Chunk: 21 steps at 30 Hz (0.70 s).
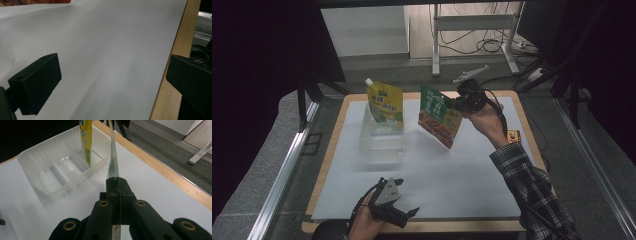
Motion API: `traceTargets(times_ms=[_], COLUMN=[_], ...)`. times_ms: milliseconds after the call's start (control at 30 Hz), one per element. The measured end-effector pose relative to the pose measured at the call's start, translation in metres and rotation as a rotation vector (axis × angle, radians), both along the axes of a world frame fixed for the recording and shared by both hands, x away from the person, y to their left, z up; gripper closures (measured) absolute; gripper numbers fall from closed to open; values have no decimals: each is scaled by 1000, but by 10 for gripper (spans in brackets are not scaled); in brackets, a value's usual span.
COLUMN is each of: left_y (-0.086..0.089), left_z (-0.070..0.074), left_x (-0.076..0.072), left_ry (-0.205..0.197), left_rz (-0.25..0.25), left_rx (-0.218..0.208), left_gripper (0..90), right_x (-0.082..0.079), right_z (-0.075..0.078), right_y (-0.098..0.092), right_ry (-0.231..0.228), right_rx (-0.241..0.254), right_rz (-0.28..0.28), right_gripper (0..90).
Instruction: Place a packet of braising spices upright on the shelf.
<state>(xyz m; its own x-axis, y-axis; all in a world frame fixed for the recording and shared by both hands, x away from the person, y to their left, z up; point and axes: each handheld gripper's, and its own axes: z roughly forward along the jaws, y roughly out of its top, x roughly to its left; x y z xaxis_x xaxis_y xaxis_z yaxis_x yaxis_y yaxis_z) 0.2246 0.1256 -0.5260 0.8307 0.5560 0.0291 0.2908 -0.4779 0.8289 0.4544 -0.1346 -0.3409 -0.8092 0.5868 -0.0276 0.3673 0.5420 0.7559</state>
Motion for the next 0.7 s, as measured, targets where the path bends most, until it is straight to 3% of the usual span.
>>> traceTargets(times_ms=[233,700], left_y=[0,-1], left_z=[0,0], left_x=[0,0], left_ry=[-1,-2], left_rz=[1,0], left_rx=[0,-2], left_gripper=[0,0], right_x=[-2,-13], right_z=[9,28], right_y=[-3,8], right_ry=[4,14], right_rx=[23,60], right_rz=[12,101], right_gripper=[892,892])
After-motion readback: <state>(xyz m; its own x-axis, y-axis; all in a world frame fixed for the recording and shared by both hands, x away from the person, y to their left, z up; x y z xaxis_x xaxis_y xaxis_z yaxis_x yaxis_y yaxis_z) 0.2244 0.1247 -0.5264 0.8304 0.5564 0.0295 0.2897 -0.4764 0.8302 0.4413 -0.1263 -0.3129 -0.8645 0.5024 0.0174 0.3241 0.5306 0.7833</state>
